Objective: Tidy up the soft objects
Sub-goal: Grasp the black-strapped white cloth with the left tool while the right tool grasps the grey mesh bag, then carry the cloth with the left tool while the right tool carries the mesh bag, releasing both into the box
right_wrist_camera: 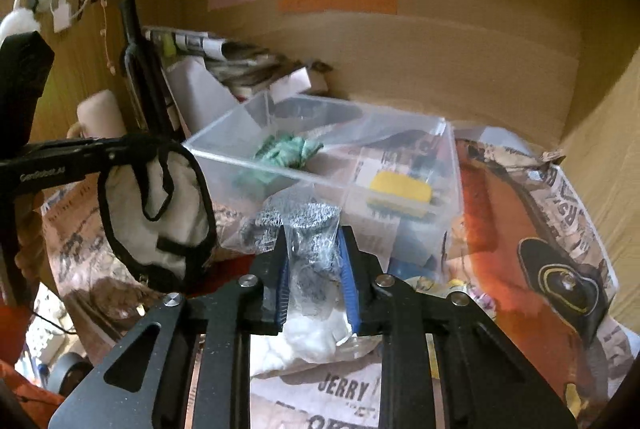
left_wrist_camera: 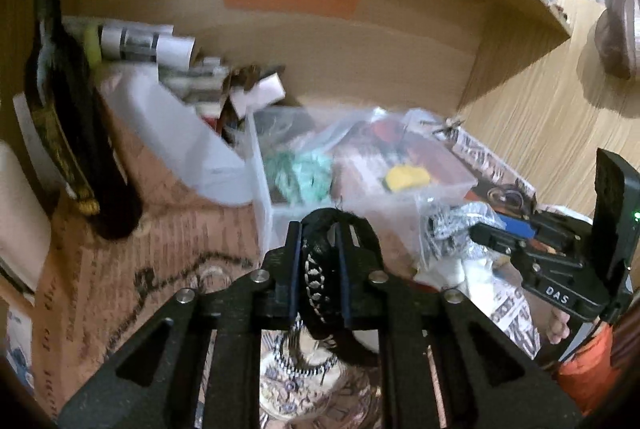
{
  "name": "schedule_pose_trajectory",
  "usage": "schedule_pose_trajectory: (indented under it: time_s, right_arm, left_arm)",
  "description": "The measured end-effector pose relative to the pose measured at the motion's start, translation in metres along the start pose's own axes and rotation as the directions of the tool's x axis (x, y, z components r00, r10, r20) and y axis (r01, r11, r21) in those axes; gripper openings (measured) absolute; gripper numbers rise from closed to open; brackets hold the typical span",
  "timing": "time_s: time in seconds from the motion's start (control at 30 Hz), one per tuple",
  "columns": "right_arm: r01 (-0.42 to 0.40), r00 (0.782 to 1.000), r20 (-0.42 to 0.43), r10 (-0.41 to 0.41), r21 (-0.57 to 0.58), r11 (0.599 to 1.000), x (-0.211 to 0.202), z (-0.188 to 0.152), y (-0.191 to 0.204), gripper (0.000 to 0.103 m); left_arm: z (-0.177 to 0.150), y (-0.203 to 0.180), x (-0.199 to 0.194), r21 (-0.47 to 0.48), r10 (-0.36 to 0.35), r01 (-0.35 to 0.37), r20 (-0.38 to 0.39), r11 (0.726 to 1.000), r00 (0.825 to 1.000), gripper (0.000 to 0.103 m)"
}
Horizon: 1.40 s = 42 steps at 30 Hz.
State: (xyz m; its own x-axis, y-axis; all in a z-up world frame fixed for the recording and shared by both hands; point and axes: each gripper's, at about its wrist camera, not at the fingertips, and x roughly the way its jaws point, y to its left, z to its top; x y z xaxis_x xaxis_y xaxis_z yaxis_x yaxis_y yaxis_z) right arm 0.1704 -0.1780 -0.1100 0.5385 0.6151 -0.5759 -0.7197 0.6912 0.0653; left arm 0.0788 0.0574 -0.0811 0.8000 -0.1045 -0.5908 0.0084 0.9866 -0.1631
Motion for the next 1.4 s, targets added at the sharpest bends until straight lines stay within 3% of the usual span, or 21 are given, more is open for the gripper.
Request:
schedule_pose_trajectory:
  time_s: [0.47, 0.63, 0.77, 1.0, 1.4]
  right_arm:
    - [0.021, 0.988, 0.155, -0.025, 0.027, 0.999, -0.031, 0.031, -0.008, 0.019]
    - [0.034, 0.979, 0.2, -0.04, 0.037, 0.999, -0.034, 0.044, -0.013, 0.019]
    - [0.043, 0.975, 0.215, -0.053, 0.051, 0.998, -0.03, 0.053, -0.019, 0.019]
    - [0.076, 0.975, 0.206, -0.085, 0.052, 0.996, -0.013, 0.066, -0.022, 0.019]
    - [0.099, 0.992, 0.079, -0.102, 0.038, 0.994, 0.047, 0.071, -0.025, 0.019]
  left_arm:
    - [0.057, -0.018, -0.009, 0.055, 0.006, -0.012, 0.114, 0.998, 0.994, 0.014]
    - [0.077, -0.025, 0.0, 0.079, 0.057, -0.07, 0.159, 0.994, 0.986, 0.014]
    - [0.087, -0.024, 0.014, 0.082, 0.053, -0.07, 0.194, 0.994, 0.98, 0.014]
    - [0.098, -0.015, 0.047, 0.047, 0.073, -0.083, 0.177, 0.995, 0.982, 0.015]
    - [0.088, -0.006, 0.109, 0.027, 0.06, -0.061, 0.033, 0.998, 0.998, 0.015]
